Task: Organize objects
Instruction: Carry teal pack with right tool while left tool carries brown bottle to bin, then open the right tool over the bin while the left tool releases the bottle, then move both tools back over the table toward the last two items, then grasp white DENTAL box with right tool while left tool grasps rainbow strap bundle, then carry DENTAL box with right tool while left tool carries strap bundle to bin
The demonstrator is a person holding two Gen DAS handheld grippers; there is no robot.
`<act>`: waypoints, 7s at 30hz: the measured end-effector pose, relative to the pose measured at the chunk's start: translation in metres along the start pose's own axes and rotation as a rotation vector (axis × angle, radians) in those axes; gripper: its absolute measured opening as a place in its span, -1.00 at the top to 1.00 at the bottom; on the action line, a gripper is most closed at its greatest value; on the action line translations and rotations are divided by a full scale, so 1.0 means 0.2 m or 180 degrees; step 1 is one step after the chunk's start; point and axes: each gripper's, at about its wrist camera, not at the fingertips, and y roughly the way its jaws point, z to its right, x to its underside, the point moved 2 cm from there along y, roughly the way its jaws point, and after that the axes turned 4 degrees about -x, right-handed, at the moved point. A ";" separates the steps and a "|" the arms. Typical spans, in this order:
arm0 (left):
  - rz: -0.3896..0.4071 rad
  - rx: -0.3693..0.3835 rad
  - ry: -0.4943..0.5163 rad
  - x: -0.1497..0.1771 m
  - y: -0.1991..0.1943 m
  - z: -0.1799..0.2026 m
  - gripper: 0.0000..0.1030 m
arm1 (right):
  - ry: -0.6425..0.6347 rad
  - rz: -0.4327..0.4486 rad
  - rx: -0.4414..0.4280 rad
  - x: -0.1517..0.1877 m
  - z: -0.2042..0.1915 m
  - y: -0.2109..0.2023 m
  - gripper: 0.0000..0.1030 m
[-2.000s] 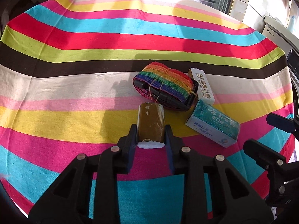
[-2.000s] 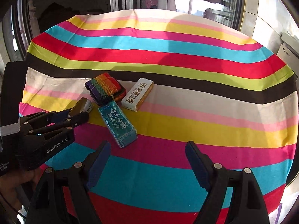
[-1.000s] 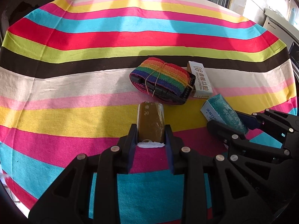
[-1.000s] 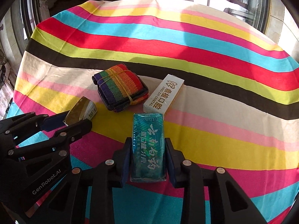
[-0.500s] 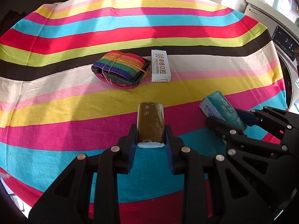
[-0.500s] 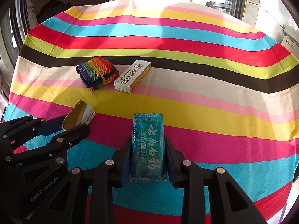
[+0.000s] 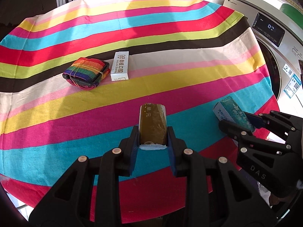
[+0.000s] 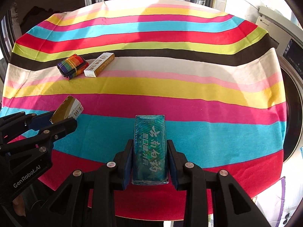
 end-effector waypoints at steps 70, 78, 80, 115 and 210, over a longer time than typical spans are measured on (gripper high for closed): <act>-0.0239 -0.0220 -0.0338 0.04 0.00 -0.03 -0.57 | 0.0738 -0.0109 0.0358 0.17 0.31 -0.22 -0.50; -0.0214 -0.0478 -0.0492 -0.02 0.07 -0.16 -0.57 | 0.0532 -0.0113 0.0168 0.00 0.13 -0.12 -0.50; -0.0178 -0.0510 -0.0520 -0.04 0.08 -0.20 -0.57 | 0.0503 -0.0112 0.0129 -0.03 0.10 -0.10 -0.50; -0.0218 -0.0274 -0.1026 -0.32 0.24 -0.78 -0.79 | 0.0168 -0.0050 -0.0286 -0.55 -0.34 0.26 -0.57; -0.0331 0.0951 0.0957 0.11 -0.18 0.92 -0.30 | 0.1309 0.0042 0.0808 0.52 0.60 -0.61 0.38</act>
